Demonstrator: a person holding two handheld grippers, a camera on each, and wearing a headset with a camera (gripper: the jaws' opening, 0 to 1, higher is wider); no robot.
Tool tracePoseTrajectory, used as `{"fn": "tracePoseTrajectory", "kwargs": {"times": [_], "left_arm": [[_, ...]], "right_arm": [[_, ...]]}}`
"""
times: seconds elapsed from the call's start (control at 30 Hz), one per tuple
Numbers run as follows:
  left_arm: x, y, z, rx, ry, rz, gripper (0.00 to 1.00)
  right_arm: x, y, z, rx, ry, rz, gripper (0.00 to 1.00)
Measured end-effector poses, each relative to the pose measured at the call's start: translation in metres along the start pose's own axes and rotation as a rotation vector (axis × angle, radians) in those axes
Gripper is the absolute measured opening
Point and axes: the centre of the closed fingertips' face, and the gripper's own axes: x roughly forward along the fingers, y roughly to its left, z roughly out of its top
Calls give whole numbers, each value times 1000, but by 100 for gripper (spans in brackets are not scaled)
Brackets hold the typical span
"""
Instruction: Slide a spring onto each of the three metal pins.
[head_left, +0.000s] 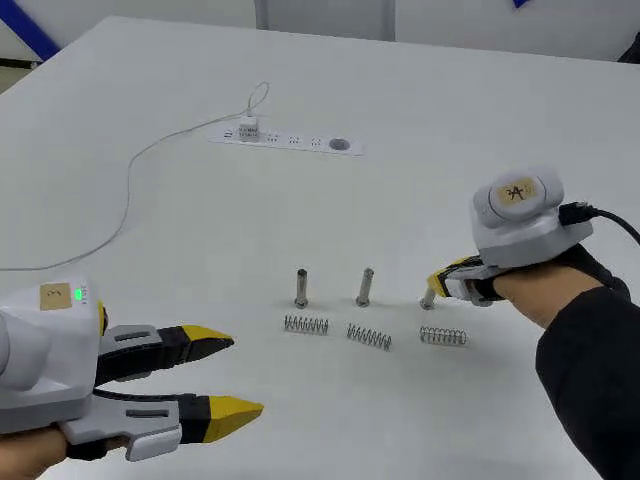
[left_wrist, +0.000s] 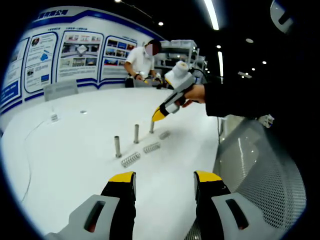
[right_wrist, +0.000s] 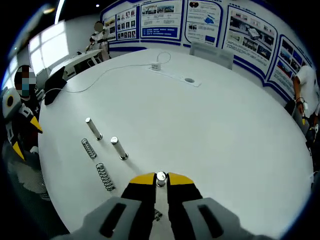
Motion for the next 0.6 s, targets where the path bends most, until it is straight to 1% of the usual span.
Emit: {"fn": "tracePoseTrajectory", "kwargs": {"times": [0.27, 0.43, 0.6], "left_arm": [[0, 0, 1, 1, -4, 1, 48], [1, 1, 2, 1, -3, 2, 48], [2, 0, 3, 4, -3, -1, 48]], "right_arm": [[0, 2, 0, -15, 13, 17, 9], [-2, 2, 1, -24, -1, 20, 11], [-9, 3, 5, -32, -23, 28, 14]]}}
